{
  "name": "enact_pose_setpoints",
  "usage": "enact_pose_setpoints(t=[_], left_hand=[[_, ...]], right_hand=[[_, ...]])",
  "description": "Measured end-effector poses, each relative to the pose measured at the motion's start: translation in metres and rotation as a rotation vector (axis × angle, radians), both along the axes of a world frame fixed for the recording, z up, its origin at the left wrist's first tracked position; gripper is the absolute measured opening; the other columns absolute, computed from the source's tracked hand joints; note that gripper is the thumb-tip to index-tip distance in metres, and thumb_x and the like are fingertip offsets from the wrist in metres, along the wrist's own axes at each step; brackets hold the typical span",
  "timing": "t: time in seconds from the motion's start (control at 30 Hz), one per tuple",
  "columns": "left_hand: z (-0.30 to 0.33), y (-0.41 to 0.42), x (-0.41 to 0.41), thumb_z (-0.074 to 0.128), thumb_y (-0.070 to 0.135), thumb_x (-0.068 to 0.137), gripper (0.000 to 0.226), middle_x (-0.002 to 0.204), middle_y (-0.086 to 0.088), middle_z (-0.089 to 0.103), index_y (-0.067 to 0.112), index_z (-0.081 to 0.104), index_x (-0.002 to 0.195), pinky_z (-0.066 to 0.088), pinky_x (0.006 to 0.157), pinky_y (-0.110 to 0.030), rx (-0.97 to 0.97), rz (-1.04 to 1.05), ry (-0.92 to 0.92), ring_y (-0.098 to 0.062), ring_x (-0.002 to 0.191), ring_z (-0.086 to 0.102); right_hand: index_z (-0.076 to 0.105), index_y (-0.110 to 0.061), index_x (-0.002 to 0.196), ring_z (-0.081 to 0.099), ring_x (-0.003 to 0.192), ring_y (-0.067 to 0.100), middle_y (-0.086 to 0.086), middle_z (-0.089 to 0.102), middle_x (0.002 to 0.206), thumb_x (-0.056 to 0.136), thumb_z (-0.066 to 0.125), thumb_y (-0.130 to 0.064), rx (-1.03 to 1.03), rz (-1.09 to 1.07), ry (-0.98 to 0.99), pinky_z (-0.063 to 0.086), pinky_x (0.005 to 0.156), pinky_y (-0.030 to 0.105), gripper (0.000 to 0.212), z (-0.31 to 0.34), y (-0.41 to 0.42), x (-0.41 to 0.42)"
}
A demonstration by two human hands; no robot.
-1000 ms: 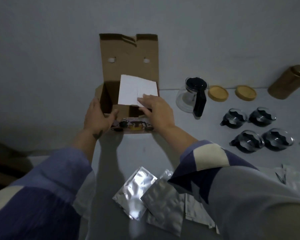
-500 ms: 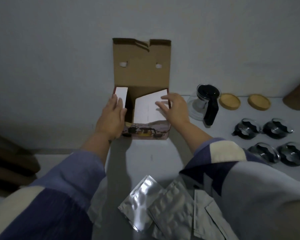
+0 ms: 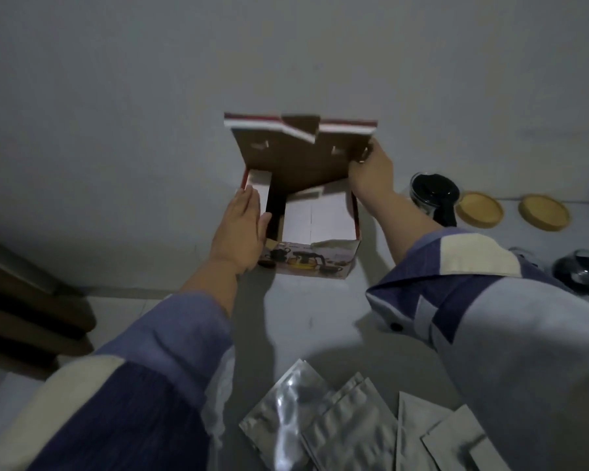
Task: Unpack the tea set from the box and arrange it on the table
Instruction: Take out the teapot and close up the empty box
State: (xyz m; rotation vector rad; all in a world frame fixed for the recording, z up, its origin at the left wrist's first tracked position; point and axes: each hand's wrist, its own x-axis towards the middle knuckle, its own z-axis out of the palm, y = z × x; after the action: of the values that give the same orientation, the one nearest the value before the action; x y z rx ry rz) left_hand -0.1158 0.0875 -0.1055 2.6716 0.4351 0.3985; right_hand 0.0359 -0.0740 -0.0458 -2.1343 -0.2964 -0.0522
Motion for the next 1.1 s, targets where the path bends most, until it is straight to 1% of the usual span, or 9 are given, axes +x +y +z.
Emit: enact_pose_setpoints(t=[0.13,0.23,0.37,0.47,0.63,0.77,0.83,0.93,1.1], left_hand=[[0.013,-0.004,-0.008,0.033,0.031,0.100,0.061,0.144,-0.010,0.042,0.021,0.003,0.153,0.041,0.107,-0.044,-0.396,0.197,-0.206,-0.030,0.126,0.048],[0.023,-0.005,-0.024,0.035,0.022,0.100,0.063,0.127,-0.015,0.058,0.023,0.001,0.153,0.044,0.088,-0.036,-0.335,0.284,-0.167,-0.036,0.109,0.058],[0.027,-0.003,-0.036,0.048,0.008,0.087,0.067,0.129,-0.010,0.058,0.026,0.025,0.147,0.048,0.097,-0.041,-0.371,0.188,-0.176,-0.031,0.116,0.056],[0.024,0.001,-0.039,0.054,0.018,0.087,0.063,0.132,-0.005,0.056,0.024,0.031,0.145,0.048,0.099,-0.040,-0.337,0.128,-0.191,-0.024,0.118,0.055],[0.017,0.002,-0.037,0.048,0.021,0.098,0.049,0.138,-0.008,0.052,0.017,0.037,0.146,0.037,0.101,-0.027,-0.244,0.090,-0.155,-0.025,0.124,0.050],[0.010,0.001,-0.037,0.038,0.025,0.102,0.041,0.138,-0.005,0.053,0.017,0.044,0.142,0.038,0.096,-0.022,-0.259,0.100,-0.118,-0.023,0.124,0.051],[0.002,0.003,-0.036,0.033,0.036,0.102,0.042,0.138,0.007,0.052,0.027,0.042,0.142,0.040,0.095,-0.017,-0.329,0.120,-0.087,-0.017,0.123,0.051],[-0.009,0.005,-0.036,0.032,0.041,0.102,0.045,0.152,0.011,0.036,0.035,0.033,0.146,0.034,0.106,-0.025,-0.253,0.088,-0.064,-0.015,0.135,0.041],[-0.011,0.011,-0.019,0.031,0.056,0.097,0.048,0.147,0.017,0.042,0.041,0.039,0.141,0.033,0.094,-0.020,-0.035,0.122,-0.082,-0.005,0.127,0.045]], right_hand=[[0.051,-0.011,0.129,0.055,0.111,0.028,0.016,0.051,0.126,0.089,0.046,0.001,-0.029,-0.007,-0.113,0.040,0.085,0.022,0.042,-0.005,-0.016,-0.027],[0.050,-0.014,0.128,0.058,0.101,0.022,0.012,0.057,0.120,0.080,0.052,0.006,0.006,0.067,-0.070,0.042,0.069,0.011,0.052,-0.012,-0.032,-0.051],[0.046,-0.012,0.132,0.055,0.109,0.017,0.007,0.054,0.126,0.074,0.059,0.002,-0.007,0.197,-0.076,0.040,0.088,0.015,0.061,-0.023,-0.046,-0.077],[0.040,-0.014,0.140,0.048,0.112,0.012,0.004,0.047,0.133,0.083,0.057,-0.007,-0.067,0.220,-0.050,0.035,0.091,0.015,0.059,-0.030,-0.050,-0.087],[0.033,-0.009,0.146,0.035,0.136,0.028,0.014,0.036,0.148,0.100,0.037,-0.013,-0.204,0.239,-0.143,0.025,0.115,0.032,0.046,-0.052,-0.049,-0.086],[0.026,-0.015,0.150,0.026,0.142,0.027,0.010,0.022,0.157,0.102,0.032,-0.013,-0.245,0.222,-0.125,0.021,0.118,0.034,0.048,-0.065,-0.049,-0.089],[0.024,-0.017,0.151,0.020,0.146,0.027,0.009,0.014,0.160,0.102,0.031,-0.015,-0.267,0.211,-0.112,0.020,0.119,0.035,0.049,-0.069,-0.047,-0.090],[0.021,-0.021,0.152,0.015,0.148,0.027,0.009,0.006,0.162,0.104,0.027,-0.023,-0.302,0.190,-0.072,0.018,0.120,0.036,0.048,-0.073,-0.046,-0.090],[0.021,-0.022,0.152,0.019,0.147,0.027,0.007,0.008,0.162,0.105,0.026,-0.026,-0.282,0.199,-0.058,0.017,0.118,0.032,0.048,-0.073,-0.040,-0.075]])
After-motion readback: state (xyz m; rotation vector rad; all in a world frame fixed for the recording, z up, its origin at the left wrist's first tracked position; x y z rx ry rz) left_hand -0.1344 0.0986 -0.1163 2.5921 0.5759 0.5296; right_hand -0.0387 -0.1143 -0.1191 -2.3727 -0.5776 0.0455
